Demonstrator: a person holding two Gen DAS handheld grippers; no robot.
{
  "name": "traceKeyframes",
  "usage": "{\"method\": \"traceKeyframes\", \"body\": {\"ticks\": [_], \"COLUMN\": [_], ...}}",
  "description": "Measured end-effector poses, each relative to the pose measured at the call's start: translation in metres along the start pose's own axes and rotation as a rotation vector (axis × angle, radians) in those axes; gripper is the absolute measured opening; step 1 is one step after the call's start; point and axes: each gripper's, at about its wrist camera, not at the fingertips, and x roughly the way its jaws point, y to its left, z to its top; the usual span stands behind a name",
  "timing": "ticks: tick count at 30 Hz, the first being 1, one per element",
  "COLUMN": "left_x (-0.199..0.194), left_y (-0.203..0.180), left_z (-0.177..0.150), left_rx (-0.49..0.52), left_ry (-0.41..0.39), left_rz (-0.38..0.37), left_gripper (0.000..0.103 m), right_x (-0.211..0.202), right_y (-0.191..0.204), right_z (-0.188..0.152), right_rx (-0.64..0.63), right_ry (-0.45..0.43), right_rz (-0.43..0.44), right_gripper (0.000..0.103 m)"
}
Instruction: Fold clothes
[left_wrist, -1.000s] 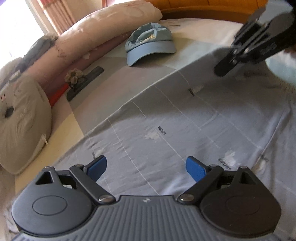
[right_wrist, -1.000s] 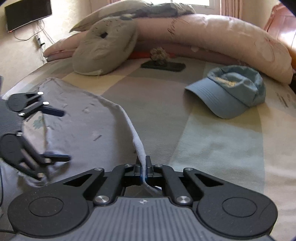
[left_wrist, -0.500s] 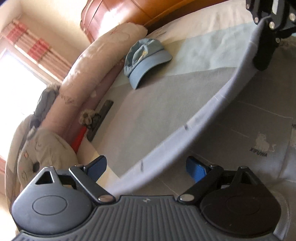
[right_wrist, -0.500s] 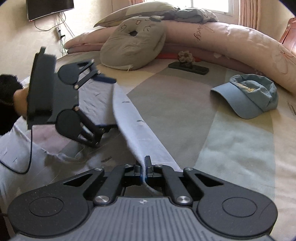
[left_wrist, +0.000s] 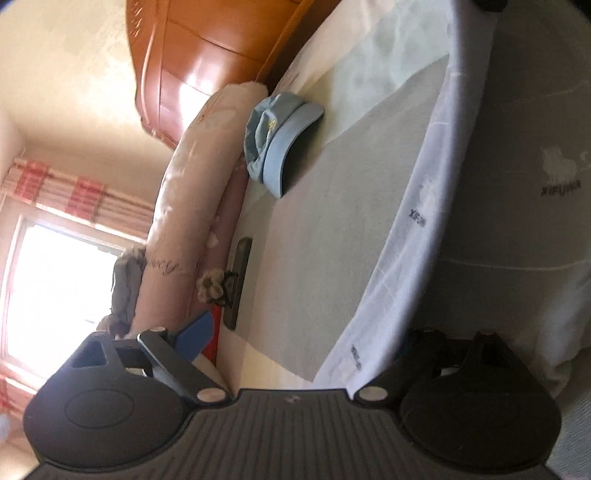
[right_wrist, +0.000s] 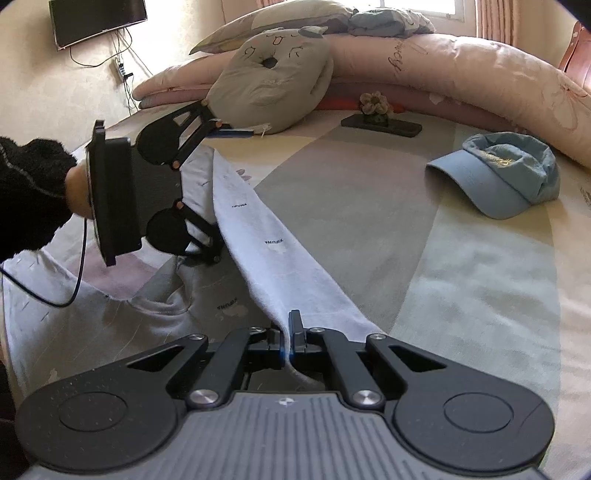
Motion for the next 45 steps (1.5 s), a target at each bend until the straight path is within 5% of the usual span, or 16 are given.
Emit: {"method": "traceKeyframes", "body": {"ticks": [7, 10, 13, 15, 17, 24, 33, 45], "left_x": [0.010, 0.013, 0.013, 0.012, 0.012, 0.000, -0.066, -0.157], "left_y": [0.004, 0.004, -0.007, -0.017, -0.022, 0.004, 0.035, 0.016], "left_z": [-0.025, -0.031, -0.029, -0.028, -0.029, -0.023, -0.016, -0.006], "left_rx": [0.146, 0.139, 0.171, 0.188, 0.169, 0.124, 0.122, 0.134], "left_ry": [0.023, 0.020, 0.025, 0.035, 0.054, 0.072, 0.058, 0.015], "left_rz": [0.000, -0.033, -0.075, -0.102, -0.127, -0.166, -0.232, -0.377], "left_gripper": [0.090, 0.080, 0.046, 0.012, 0.000, 0.000, 0.000, 0.000], "right_x": [0.000, -0.001, 0.001, 0.002, 0.002, -0.002, -0.018, -0.053], "right_y": [0.002, 0.002, 0.002, 0.003, 0.005, 0.017, 0.059, 0.082], "right_z": [-0.007, -0.009, -0.011, -0.013, -0.014, -0.014, -0.018, -0.030], "right_rx": [-0.005, -0.002, 0.004, 0.004, 0.003, -0.070, -0.406, -0.589], "right_ry": [0.017, 0.017, 0.022, 0.024, 0.027, 0.026, 0.033, 0.069], "right_rz": [0.009, 0.012, 0.011, 0.014, 0.013, -0.060, -0.272, -0.281], "right_gripper": [0.003, 0.003, 0.003, 0.003, 0.003, 0.003, 0.003, 0.003]}}
